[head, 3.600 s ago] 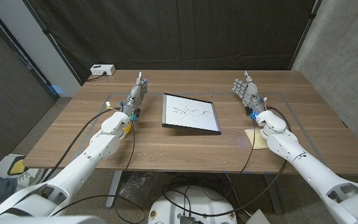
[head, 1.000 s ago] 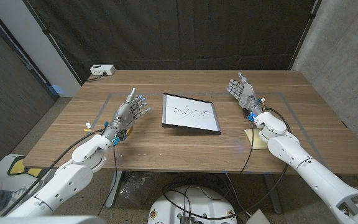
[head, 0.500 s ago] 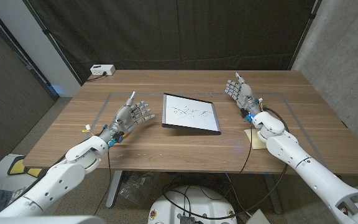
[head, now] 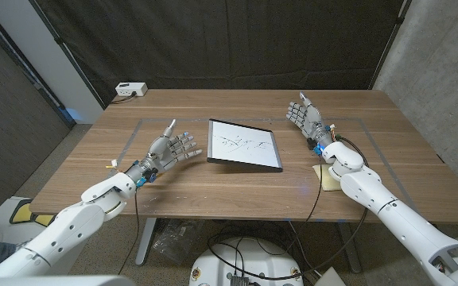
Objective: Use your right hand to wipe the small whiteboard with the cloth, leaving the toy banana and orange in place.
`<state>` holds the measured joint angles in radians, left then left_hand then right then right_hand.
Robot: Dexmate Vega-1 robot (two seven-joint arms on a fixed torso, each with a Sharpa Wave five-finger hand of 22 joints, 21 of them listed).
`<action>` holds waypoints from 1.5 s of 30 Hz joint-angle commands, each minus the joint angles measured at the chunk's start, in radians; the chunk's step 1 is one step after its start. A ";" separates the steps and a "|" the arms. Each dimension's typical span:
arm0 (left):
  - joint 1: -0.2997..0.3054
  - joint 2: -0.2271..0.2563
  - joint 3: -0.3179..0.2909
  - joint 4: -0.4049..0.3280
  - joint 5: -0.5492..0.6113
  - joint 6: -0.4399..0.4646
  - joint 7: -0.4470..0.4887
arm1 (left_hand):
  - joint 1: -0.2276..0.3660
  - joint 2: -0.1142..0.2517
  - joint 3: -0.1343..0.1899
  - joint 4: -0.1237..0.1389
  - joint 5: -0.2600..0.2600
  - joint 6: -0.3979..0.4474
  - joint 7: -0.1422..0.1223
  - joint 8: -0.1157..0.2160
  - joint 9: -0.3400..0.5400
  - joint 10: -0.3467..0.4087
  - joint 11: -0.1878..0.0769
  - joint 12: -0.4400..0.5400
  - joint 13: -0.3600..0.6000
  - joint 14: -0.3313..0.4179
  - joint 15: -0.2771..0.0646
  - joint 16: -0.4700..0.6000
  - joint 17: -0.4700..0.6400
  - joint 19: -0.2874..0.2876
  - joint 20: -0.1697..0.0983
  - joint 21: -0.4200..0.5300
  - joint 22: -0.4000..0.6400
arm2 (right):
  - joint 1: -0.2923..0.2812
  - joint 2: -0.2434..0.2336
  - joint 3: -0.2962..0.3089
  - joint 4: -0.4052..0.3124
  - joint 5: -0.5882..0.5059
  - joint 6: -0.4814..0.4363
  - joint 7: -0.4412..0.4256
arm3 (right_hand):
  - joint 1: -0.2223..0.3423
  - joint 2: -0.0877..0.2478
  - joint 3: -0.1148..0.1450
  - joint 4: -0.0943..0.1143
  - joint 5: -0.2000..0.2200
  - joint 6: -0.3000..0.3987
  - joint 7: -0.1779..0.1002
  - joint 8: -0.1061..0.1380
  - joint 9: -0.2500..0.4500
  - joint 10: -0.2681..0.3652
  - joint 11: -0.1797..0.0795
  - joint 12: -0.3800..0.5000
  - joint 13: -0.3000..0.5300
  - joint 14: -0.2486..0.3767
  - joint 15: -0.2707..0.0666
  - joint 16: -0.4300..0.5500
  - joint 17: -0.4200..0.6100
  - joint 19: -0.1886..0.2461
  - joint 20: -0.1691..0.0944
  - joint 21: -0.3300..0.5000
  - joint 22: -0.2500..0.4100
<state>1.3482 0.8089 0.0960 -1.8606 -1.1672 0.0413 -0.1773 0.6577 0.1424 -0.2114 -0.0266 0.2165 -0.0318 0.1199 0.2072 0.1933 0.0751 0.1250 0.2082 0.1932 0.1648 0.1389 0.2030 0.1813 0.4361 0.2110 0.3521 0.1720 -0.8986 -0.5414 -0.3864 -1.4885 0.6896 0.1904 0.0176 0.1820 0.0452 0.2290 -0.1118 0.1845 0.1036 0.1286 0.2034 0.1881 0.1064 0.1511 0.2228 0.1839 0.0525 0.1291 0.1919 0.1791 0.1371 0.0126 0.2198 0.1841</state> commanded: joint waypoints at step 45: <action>-0.209 0.154 0.032 -0.140 -0.222 0.493 0.362 | 0.183 0.051 0.161 -0.047 -0.017 0.082 0.085 0.017 0.007 0.092 -0.010 0.021 0.005 0.055 -0.014 0.000 0.008 0.070 0.005 -0.039 0.003 | -0.060 -0.040 0.035 -0.052 0.074 -0.006 0.050 | 0.018 0.000 0.004 -0.009 -0.002 0.006 0.000 -0.002 0.005 0.016 0.003 -0.001 0.002 0.021 0.006 -0.001 0.003 0.028 0.003 -0.001 0.002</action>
<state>1.1986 0.9256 0.1060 -1.9719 -1.3599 0.4244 0.0662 0.8321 0.1959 -0.0572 -0.0731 0.1996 0.0396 0.1200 0.2186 0.1980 0.1559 0.1133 0.2239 0.1931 0.2160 0.1235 0.2032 0.1876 0.5057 0.2128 0.3173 0.1723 -0.9500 -0.5693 -0.3572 -1.5302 0.7547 0.1931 0.0622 0.1899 0.0452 0.2333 -0.1158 0.1846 0.1035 0.1286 0.2034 0.1881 0.1174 0.1513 0.2228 0.1836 0.0674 0.1321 0.1920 0.1790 0.1602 0.0142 0.2198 0.1839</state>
